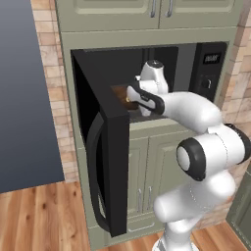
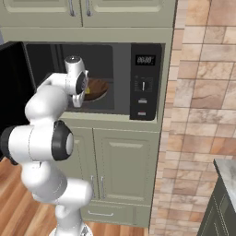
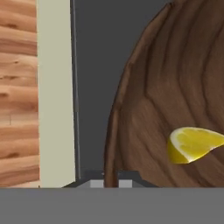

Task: Pick the lemon wedge from the sink and place it in the bowl. Then pick the bowl and place it in the microwave. Then close the microwave door and press the start button.

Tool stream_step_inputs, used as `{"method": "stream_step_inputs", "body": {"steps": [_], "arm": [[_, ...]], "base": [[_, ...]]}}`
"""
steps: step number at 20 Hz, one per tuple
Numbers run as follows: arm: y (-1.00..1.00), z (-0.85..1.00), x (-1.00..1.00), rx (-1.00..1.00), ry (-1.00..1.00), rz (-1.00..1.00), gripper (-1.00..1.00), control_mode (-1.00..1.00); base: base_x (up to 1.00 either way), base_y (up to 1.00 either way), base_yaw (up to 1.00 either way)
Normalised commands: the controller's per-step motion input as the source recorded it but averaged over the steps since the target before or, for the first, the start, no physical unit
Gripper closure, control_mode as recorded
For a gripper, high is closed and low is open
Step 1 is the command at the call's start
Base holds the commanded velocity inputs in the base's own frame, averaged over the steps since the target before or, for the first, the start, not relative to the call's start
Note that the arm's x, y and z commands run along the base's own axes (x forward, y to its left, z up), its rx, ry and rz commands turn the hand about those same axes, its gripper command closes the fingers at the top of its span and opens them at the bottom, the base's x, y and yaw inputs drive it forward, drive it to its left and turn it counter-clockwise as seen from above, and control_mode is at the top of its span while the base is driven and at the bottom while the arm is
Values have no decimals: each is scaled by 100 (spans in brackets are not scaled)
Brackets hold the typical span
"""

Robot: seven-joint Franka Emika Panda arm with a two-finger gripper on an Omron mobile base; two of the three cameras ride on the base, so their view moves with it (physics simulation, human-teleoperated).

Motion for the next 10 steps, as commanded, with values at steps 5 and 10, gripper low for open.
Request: {"method": "stream_step_inputs", "body": {"steps": [5, 10], "arm": [[13, -31, 96, 0, 0, 5, 100, -100], [10, -40, 28, 0, 0, 8, 100, -100]], "base": [[0, 0, 0], [0, 0, 0]]}}
